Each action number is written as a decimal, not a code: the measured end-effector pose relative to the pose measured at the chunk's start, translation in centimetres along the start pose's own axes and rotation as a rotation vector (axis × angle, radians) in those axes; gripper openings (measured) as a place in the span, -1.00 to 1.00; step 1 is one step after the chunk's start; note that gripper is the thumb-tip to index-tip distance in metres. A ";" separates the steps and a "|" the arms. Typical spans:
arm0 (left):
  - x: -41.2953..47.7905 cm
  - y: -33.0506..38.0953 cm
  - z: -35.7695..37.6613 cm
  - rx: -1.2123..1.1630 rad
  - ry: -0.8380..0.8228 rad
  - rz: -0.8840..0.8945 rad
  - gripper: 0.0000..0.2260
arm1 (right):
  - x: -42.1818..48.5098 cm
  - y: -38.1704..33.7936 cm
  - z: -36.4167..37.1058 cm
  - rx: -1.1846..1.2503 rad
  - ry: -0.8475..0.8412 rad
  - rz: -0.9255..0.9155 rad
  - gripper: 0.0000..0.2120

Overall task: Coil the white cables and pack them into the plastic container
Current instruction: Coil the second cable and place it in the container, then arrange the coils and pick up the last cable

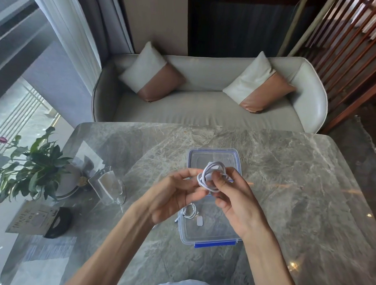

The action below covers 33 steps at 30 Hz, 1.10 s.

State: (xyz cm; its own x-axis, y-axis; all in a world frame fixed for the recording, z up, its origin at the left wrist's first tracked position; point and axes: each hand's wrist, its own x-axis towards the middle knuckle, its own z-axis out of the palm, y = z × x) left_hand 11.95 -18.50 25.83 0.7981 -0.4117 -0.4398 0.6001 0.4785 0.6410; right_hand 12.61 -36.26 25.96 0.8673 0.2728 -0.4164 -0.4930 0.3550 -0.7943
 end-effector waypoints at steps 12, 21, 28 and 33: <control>2.5 -5.0 -2.7 0.349 0.293 0.260 -0.87 | 1.8 3.2 -2.4 -0.293 0.100 0.022 -0.85; 6.6 -12.7 -7.0 0.161 0.280 -0.123 -0.88 | 6.2 11.0 -9.6 -0.368 0.271 0.244 -0.90; 10.4 -17.7 -10.7 0.796 0.929 -0.114 -0.81 | 11.0 18.0 -15.5 -0.038 0.551 0.523 -0.86; 10.9 -19.4 -12.8 1.123 0.858 -0.302 -0.47 | 13.7 21.2 -14.9 0.003 0.607 0.533 -0.67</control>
State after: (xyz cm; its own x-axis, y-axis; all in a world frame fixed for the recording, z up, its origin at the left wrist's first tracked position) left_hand 9.66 -22.31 0.54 0.6782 0.3922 -0.6214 0.7126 -0.5573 0.4260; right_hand 15.11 -38.37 -3.17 0.4012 -0.1264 -0.9072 -0.8503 0.3169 -0.4202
